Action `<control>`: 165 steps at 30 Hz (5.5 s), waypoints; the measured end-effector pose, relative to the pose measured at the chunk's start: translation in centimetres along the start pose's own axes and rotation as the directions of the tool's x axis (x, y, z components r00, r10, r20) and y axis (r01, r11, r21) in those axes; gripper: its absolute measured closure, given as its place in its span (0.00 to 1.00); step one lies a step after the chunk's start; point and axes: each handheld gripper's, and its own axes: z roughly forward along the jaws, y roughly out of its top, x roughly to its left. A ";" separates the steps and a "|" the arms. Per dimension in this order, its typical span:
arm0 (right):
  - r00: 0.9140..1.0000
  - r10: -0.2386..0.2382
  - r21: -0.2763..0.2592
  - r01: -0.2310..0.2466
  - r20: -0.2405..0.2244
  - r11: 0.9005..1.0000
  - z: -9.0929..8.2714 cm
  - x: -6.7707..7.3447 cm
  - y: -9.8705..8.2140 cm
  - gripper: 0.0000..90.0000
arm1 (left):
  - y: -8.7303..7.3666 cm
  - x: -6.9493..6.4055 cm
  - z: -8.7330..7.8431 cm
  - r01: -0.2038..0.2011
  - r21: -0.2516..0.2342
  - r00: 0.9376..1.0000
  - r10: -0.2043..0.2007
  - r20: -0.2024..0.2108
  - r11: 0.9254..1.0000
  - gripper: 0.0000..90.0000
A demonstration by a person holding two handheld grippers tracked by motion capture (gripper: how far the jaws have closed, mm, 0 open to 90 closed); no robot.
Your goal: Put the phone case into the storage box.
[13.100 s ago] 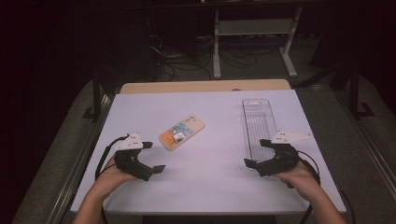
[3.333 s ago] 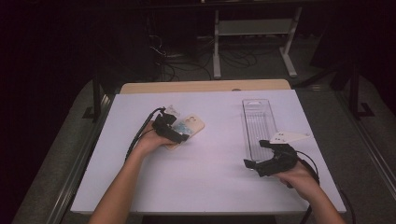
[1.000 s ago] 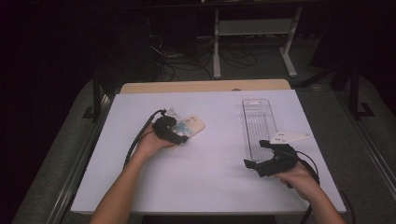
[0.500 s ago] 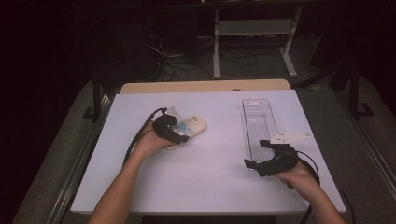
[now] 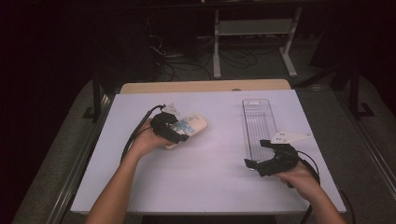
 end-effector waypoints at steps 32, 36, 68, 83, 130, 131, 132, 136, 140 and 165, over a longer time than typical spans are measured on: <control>1.000 -0.002 0.002 0.002 0.004 1.000 0.0 -0.1 0.0 0.01 | 1.8 -3.4 -3.1 -0.161 -0.002 0.979 0.159 0.127 0.987 0.13; 1.000 0.000 0.002 0.000 0.003 1.000 0.0 0.0 0.0 0.01 | 1.7 -3.8 -3.4 -0.190 0.002 0.972 0.188 0.144 0.982 0.13; 1.000 -0.013 0.029 0.013 -0.009 0.999 0.2 -0.2 0.1 0.01 | 0.8 -5.9 -4.6 -0.275 -0.011 0.937 0.271 0.223 0.961 0.12; 1.000 -0.011 0.042 0.012 -0.011 0.999 0.1 -0.9 2.4 0.01 | 0.8 -6.0 -4.7 -0.270 -0.017 0.938 0.267 0.221 0.963 0.12; 0.972 -0.156 0.118 0.179 -0.178 0.977 3.5 -3.0 8.1 0.00 | 0.9 -6.4 -4.3 -0.296 -0.020 0.926 0.292 0.240 0.955 0.12; 0.970 -0.157 0.121 0.181 -0.183 0.976 3.7 -3.0 8.2 0.00 | 0.9 -6.4 -4.3 -0.294 -0.020 0.926 0.290 0.241 0.956 0.12; 0.969 -0.158 0.124 0.183 -0.189 0.975 3.8 -2.9 8.2 0.00 | 0.9 -6.3 -4.4 -0.298 -0.018 0.925 0.293 0.243 0.954 0.12; 0.962 -0.167 0.125 0.197 -0.214 0.972 4.4 -2.9 8.6 0.00 | 0.9 -6.4 -4.4 -0.301 -0.023 0.923 0.297 0.244 0.953 0.12; 0.954 -0.180 0.126 0.214 -0.240 0.969 4.9 -2.7 9.1 0.00 | 0.9 -6.4 -4.3 -0.306 -0.025 0.920 0.302 0.248 0.952 0.12; 0.902 -0.254 0.110 0.308 -0.348 0.945 6.4 -1.1 9.9 0.00 | 1.4 -7.2 -4.2 -0.349 -0.042 0.895 0.346 0.283 0.936 0.12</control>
